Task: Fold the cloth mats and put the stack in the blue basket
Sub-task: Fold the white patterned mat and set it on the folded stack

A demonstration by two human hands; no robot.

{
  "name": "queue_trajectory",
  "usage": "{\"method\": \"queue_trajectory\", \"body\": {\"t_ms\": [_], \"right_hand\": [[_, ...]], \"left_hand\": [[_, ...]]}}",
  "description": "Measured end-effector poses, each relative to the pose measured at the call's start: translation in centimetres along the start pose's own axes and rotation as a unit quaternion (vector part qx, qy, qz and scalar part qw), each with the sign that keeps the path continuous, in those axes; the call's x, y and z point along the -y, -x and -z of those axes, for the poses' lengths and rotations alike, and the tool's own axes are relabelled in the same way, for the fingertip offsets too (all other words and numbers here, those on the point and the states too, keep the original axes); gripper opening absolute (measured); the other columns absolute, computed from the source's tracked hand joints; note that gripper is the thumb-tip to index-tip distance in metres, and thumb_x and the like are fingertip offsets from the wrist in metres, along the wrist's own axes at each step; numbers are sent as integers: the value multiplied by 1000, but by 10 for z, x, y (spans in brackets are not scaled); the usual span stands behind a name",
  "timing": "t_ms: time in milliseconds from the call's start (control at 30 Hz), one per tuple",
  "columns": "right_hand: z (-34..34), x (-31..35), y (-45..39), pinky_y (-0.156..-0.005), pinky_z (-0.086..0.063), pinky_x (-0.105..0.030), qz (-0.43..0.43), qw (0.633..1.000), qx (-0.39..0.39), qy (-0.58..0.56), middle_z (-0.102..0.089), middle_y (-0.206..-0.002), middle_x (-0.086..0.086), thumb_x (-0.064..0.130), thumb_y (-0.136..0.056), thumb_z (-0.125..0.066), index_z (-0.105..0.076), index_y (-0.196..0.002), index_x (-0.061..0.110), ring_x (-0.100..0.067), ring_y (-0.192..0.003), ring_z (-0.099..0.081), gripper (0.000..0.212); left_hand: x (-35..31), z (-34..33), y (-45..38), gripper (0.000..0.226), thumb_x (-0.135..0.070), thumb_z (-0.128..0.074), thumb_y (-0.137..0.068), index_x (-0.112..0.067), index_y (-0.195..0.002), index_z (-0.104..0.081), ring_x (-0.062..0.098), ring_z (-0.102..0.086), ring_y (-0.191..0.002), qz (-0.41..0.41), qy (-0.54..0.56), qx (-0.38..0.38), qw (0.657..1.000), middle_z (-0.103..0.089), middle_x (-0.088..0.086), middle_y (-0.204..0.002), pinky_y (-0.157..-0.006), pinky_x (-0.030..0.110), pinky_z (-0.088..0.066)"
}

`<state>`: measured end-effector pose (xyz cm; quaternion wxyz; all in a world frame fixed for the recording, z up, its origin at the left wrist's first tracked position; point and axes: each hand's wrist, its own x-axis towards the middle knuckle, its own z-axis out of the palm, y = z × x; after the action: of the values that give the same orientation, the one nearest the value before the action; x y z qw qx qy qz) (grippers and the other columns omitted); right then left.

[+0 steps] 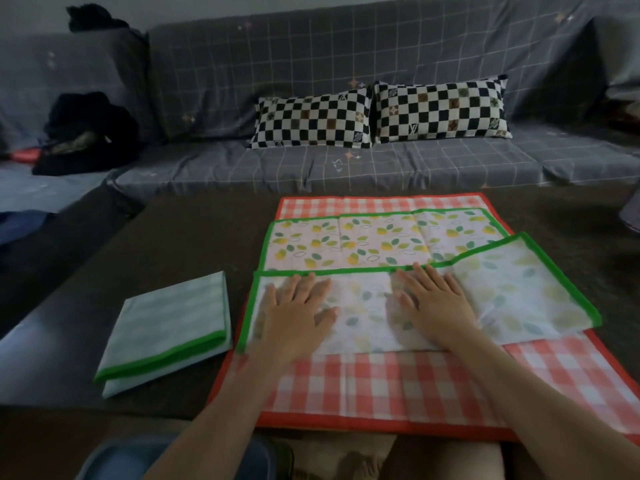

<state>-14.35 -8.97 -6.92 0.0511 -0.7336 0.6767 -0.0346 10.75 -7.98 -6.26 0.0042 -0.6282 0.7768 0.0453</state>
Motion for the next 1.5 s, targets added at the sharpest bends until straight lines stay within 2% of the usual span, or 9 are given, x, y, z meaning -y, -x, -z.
{"method": "queue_trajectory", "body": {"t_ms": [133,333,467,600,833,1000,1200,1367,1500], "right_hand": [[2,1,1,-119,5,-35,-2,1000,1,2,3,-159,6,52,-97,-13,-3,-149,38,-12,-146,7,54],[7,2,1,-118,6,-36,-1,1000,29,-1,7,-159,4,52,-98,-12,0,-149,35,-14,-146,10,56],[14,1,-2,-118,3,-37,11,999,34,-32,-1,-159,2,48,-99,-22,-10,-149,32,-16,-146,3,55],[23,1,-10,-118,-1,-37,25,999,6,-48,-10,-159,0,42,-100,-24,-17,-149,29,-16,-146,-4,51],[43,-10,-52,-118,-2,-35,39,998,-24,-42,-16,-157,1,36,-101,-25,-25,-146,30,-15,-146,-8,46],[47,-36,-104,-119,-3,-37,21,999,-20,-13,-17,-157,0,31,-101,-25,-25,-147,26,-16,-146,-10,46],[42,-68,-158,-119,-5,-38,-5,999,-28,-41,-18,-157,1,34,-100,-26,-21,-148,25,-16,-145,-13,49],[37,-84,-179,-117,-8,-37,-26,997,-56,-36,-23,-155,5,37,-100,-26,-21,-147,29,-15,-143,-18,48],[27,-87,-180,-116,-14,-39,-39,995,-90,-21,-36,-148,4,36,-100,-28,-25,-145,29,-17,-138,-29,46]], "left_hand": [[18,-2,5,59,-60,-13,-96,-42,-150,3,18,12,-147,11,20,-5,1000,8,-9,-160,-118,46,8],[12,5,6,59,-59,-15,-97,-41,-150,1,19,12,-147,17,27,9,999,7,-7,-161,-118,48,9],[-5,17,3,56,-54,-20,-98,-37,-151,-11,18,7,-147,31,60,17,998,1,-6,-161,-117,51,7],[-33,26,-19,53,-48,-26,-100,-31,-150,-22,17,2,-148,-5,117,1,993,-4,-2,-161,-117,52,5],[-70,42,-86,48,-41,-28,-101,-26,-146,-34,19,-12,-146,-32,113,-40,992,-21,1,-158,-116,53,2],[-75,42,-145,47,-35,-27,-102,-21,-147,-32,19,-17,-145,-40,101,-44,993,-26,1,-156,-117,53,-7],[-61,30,-205,50,-34,-26,-103,-21,-150,-21,22,-7,-147,11,114,-38,993,-14,3,-159,-118,50,-5],[-50,21,-227,43,-34,-29,-101,-23,-142,-37,23,-31,-134,27,114,-87,989,-38,4,-143,-118,50,-10],[-48,14,-230,39,-35,-32,-100,-22,-134,-46,22,-35,-124,22,104,-148,983,-43,3,-132,-114,42,-18]]}}
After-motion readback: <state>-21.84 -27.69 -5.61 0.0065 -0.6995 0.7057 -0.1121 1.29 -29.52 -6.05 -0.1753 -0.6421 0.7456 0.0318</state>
